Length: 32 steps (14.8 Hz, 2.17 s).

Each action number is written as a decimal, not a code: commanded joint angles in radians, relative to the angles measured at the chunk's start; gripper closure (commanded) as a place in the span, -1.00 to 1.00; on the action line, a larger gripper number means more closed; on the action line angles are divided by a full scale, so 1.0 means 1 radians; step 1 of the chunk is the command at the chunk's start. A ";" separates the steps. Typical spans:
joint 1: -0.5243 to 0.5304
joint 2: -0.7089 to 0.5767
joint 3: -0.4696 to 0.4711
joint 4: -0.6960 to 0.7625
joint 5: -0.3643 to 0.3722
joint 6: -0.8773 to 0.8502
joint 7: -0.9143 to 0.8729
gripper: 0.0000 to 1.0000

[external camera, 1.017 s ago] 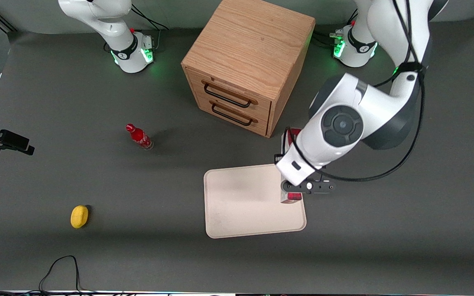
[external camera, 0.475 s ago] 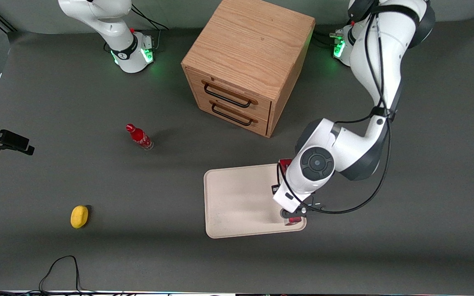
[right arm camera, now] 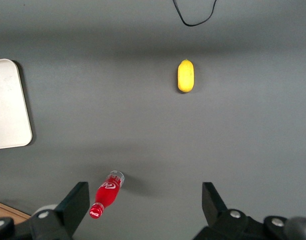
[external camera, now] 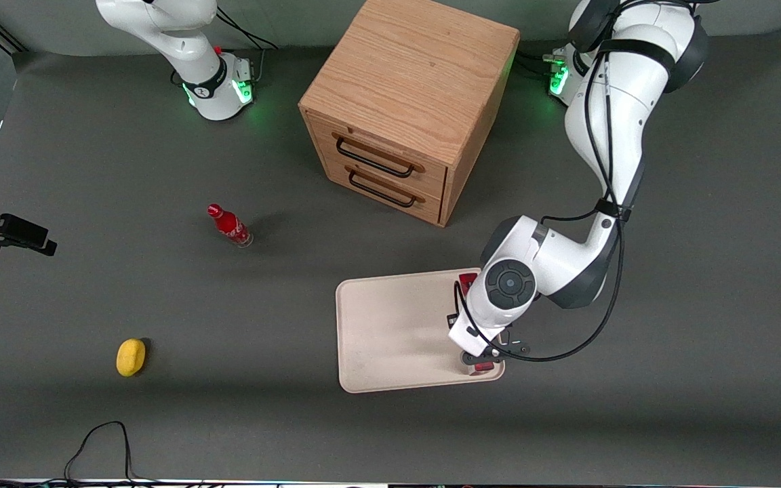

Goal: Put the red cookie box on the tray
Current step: 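Lower the cookie box onto the tray and open the left gripper, then raise the left gripper away from the standing cookie box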

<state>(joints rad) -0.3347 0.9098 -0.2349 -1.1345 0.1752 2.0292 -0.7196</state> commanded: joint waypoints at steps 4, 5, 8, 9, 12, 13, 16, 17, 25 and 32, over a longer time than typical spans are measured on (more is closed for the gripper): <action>-0.009 -0.011 0.008 -0.027 0.015 0.042 -0.034 1.00; -0.009 -0.011 0.008 -0.027 0.015 0.040 -0.034 1.00; -0.007 -0.012 0.008 -0.027 0.012 0.040 -0.040 -1.00; -0.007 -0.014 0.008 -0.027 0.012 0.040 -0.040 -1.00; -0.007 -0.022 0.008 -0.027 0.013 0.029 -0.040 -1.00; -0.006 -0.031 0.008 -0.027 0.020 0.025 -0.038 -1.00; -0.001 -0.063 0.008 -0.033 0.017 0.000 -0.040 -1.00; 0.005 -0.089 0.006 -0.040 0.017 -0.045 -0.034 -1.00; 0.158 -0.559 0.037 -0.376 -0.129 -0.237 0.274 -1.00; 0.105 -0.848 0.328 -0.493 -0.171 -0.484 0.610 -1.00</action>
<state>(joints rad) -0.1950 0.1378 0.0138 -1.5788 0.0198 1.5831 -0.1979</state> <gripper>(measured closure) 0.000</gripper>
